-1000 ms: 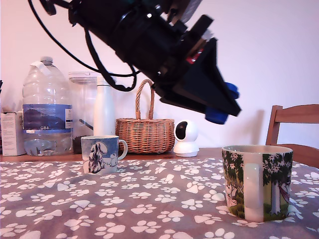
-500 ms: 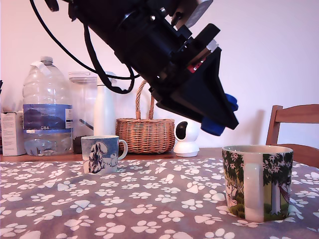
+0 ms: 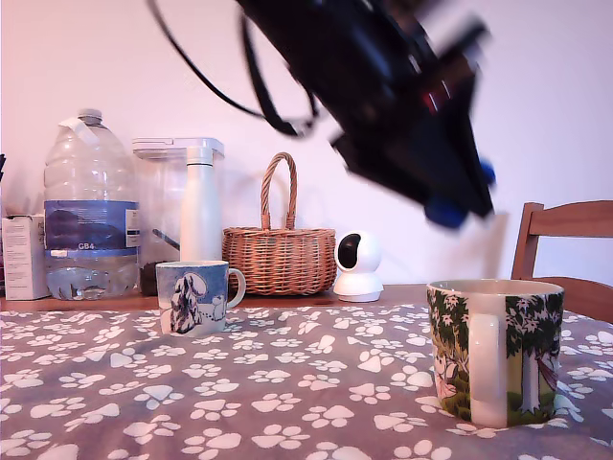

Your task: Pick up the coffee capsules from the table one by one and drop them inside the nearest coffee cup

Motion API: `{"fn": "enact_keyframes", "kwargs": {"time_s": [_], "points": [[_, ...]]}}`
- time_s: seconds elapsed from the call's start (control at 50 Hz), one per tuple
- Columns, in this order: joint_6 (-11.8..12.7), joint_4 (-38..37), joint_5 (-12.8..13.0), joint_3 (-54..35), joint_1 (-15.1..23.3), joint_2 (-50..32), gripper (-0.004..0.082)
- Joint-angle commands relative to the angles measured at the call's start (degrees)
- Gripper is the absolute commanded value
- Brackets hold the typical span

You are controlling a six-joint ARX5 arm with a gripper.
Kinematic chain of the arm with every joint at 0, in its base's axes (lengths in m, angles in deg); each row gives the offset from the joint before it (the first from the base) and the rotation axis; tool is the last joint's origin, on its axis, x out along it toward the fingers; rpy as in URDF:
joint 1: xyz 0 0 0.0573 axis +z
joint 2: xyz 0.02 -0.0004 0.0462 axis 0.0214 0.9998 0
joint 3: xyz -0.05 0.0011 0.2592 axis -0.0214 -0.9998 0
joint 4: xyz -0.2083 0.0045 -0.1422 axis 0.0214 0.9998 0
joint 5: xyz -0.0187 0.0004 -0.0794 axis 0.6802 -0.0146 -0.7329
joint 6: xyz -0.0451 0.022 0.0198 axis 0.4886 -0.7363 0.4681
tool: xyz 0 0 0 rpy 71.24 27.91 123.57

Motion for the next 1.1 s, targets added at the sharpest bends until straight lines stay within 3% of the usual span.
{"fn": "enact_keyframes", "kwargs": {"time_s": [0.0, 0.26, 0.7, 0.76, 0.84, 0.9, 1.08], "points": [[-1.2, 2.0, 0.7, 2.6, -0.8, 2.6, 0.0201], [-2.8, 9.1, 4.7, 11.3, -1.9, 9.1, 0.0201], [-2.8, 8.6, 4.7, 12.0, -2.4, 9.9, 0.0205], [-2.8, 8.4, 4.6, 12.0, -2.4, 9.9, 0.0288], [-2.7, 7.5, 4.7, 12.0, -2.4, 9.9, 0.0507], [-2.2, 6.9, 5.0, 12.0, -2.4, 9.9, 0.0619], [-1.7, 6.4, 5.0, 12.0, -2.4, 10.0, 0.0641]]}}
